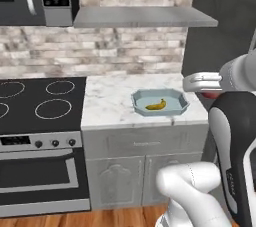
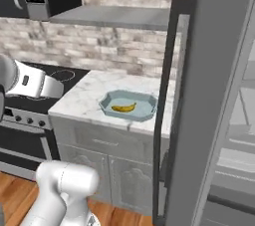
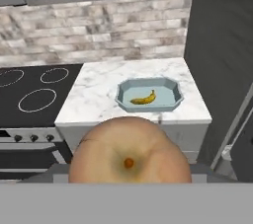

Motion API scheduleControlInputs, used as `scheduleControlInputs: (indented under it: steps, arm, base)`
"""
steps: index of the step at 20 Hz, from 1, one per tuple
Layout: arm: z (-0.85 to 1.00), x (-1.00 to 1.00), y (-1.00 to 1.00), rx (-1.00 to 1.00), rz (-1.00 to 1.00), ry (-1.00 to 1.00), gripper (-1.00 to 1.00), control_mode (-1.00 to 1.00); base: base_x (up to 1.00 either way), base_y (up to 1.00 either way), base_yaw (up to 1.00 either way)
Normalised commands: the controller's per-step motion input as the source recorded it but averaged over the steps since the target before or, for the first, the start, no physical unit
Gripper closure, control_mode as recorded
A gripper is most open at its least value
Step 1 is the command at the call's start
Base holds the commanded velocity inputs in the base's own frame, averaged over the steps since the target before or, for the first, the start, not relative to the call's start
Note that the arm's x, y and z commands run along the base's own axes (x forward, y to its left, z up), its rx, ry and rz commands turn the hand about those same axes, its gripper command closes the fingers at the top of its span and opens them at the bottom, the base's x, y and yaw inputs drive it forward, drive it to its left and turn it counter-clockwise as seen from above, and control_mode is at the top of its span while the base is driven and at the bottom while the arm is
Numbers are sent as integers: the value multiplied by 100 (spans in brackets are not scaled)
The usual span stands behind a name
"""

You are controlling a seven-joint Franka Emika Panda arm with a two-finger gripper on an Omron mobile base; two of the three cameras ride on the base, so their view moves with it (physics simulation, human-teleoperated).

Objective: Pick the peach and banana from the fridge and place them inside the tupperware on the counter.

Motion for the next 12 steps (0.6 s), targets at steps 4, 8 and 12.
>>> scheduleControlInputs:
  steps: [4, 8, 12]
  arm:
    - [0, 0, 0, 0, 0, 0, 100, 100]
    - [0, 0, 0, 0, 0, 0, 100, 100]
    - [0, 0, 0, 0, 0, 0, 100, 100]
  base:
    - [64, 57, -63]
    - [63, 48, -66]
    - [81, 44, -33]
